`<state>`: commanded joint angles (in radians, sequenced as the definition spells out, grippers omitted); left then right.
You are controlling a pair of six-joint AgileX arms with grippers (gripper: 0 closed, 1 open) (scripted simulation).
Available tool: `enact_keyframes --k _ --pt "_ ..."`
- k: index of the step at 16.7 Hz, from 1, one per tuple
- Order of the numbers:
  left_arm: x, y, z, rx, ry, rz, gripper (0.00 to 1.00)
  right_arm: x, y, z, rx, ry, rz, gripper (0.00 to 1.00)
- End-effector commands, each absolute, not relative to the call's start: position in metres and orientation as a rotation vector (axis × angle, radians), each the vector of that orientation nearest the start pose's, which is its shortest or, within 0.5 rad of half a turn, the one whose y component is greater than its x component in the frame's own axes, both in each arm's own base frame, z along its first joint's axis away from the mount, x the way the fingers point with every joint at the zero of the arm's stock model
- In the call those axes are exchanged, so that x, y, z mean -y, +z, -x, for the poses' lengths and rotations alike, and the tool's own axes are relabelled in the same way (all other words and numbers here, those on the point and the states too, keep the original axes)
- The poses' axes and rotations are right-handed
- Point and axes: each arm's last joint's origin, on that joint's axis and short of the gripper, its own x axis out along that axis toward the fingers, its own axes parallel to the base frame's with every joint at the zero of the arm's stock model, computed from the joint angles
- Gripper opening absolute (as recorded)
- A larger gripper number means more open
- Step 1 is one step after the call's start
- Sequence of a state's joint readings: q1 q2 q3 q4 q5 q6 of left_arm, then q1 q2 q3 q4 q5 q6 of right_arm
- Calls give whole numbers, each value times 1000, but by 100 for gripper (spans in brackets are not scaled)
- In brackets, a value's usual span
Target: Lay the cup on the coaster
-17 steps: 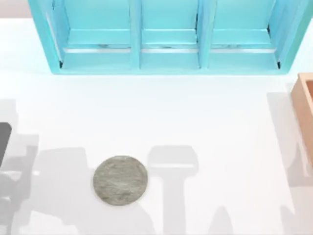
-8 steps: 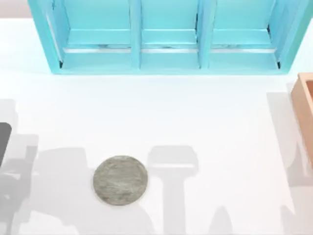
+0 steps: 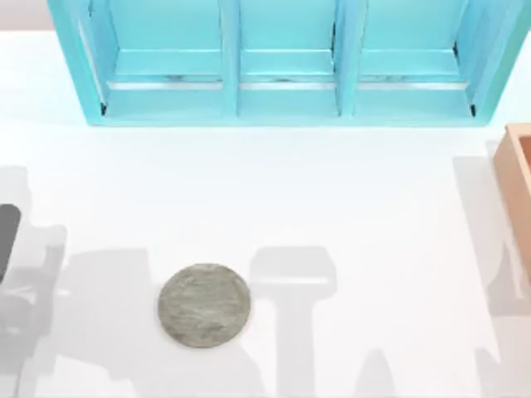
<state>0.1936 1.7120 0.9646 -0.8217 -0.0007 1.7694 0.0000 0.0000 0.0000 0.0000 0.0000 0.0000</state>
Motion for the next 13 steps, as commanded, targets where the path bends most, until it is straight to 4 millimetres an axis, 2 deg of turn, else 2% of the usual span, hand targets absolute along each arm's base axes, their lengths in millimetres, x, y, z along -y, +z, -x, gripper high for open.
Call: enact_keyframes --k 3,6,9,13 --pt "-46 144 -288 -1242 -1151 -1157 0 1 160 -106 0 0 0 100" --pt "-26 149 -301 -1303 -1058 -1057 0 1 160 -106 0 0 0 100" --pt "3 154 -312 -1389 -929 -912 0 1 160 -106 0 0 0 100" --pt "53 159 -318 -1513 -734 -701 0 1 160 -106 0 0 0 100"
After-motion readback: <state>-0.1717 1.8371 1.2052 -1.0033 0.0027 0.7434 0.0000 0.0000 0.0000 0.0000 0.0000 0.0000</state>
